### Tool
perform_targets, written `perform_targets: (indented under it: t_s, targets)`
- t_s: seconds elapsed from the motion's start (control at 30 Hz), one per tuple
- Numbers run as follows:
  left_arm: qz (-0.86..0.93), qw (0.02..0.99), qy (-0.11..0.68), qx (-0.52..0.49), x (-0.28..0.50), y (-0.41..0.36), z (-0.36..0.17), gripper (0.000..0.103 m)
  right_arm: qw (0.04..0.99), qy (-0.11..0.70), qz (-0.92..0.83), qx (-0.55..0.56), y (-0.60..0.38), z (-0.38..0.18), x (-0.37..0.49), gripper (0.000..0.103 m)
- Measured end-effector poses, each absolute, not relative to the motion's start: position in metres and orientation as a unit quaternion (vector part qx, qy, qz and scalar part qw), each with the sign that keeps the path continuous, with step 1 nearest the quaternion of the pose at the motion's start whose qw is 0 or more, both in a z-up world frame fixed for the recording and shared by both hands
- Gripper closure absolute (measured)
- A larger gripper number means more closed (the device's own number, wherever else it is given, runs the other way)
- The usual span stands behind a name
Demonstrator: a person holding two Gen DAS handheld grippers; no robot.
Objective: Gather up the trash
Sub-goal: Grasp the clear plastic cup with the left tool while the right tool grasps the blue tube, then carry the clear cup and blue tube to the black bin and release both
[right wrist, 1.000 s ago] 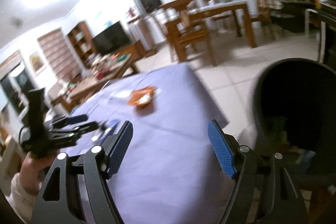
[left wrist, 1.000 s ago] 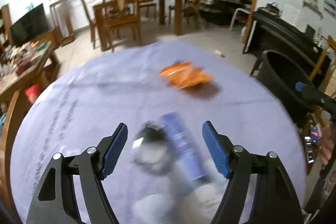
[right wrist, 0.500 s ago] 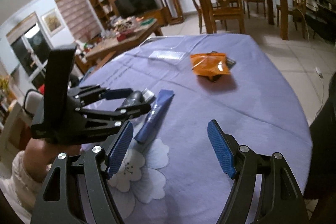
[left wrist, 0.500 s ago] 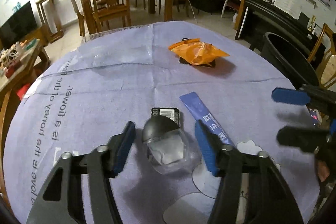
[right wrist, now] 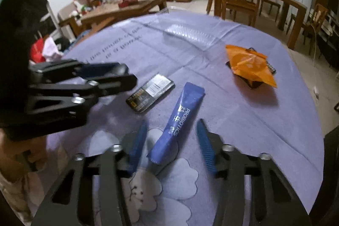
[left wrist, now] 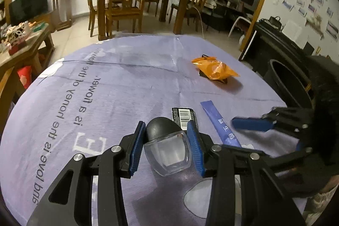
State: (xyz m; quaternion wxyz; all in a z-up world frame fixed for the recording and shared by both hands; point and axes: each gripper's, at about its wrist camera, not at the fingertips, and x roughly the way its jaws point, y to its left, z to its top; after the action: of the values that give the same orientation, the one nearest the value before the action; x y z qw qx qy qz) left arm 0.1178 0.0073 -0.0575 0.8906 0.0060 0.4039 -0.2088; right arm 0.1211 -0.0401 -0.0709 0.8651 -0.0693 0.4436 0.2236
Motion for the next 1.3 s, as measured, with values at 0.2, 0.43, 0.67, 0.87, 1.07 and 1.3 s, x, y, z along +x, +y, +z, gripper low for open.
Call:
perform_targets:
  t_s: [0.2, 0.43, 0.67, 0.87, 1.07, 1.3]
  targets:
    - [-0.216, 0.895, 0.39, 0.003, 0.118, 0.007, -0.054, 0.062, 0.867, 0.444, 0.22, -0.056, -0.049, -0.076, 0.134, 0.088]
    - [-0.242, 0.905, 0.35, 0.008, 0.103, -0.01, -0.038, 0.062, 0.887, 0.393, 0.244, 0.017, -0.128, -0.057, 0.112, 0.089]
    - [-0.261, 0.91, 0.32, 0.034, 0.08, -0.053, -0.015, 0.062, 0.918, 0.316, 0.228, 0.077, -0.195, -0.025, 0.072, 0.089]
    - [-0.297, 0.906, 0.296, 0.059, 0.062, -0.105, 0.004, 0.062, 0.938, 0.271, 0.185, 0.11, -0.248, -0.004, 0.048, 0.089]
    - [-0.327, 0.899, 0.28, 0.075, 0.054, -0.155, 0.011, 0.062, 0.951, 0.24, 0.142, 0.133, -0.309, 0.005, 0.023, 0.089]
    - [-0.359, 0.887, 0.279, 0.074, 0.058, -0.203, 0.005, 0.062, 0.953, 0.226, 0.111, 0.168, -0.371, 0.0, 0.005, 0.089]
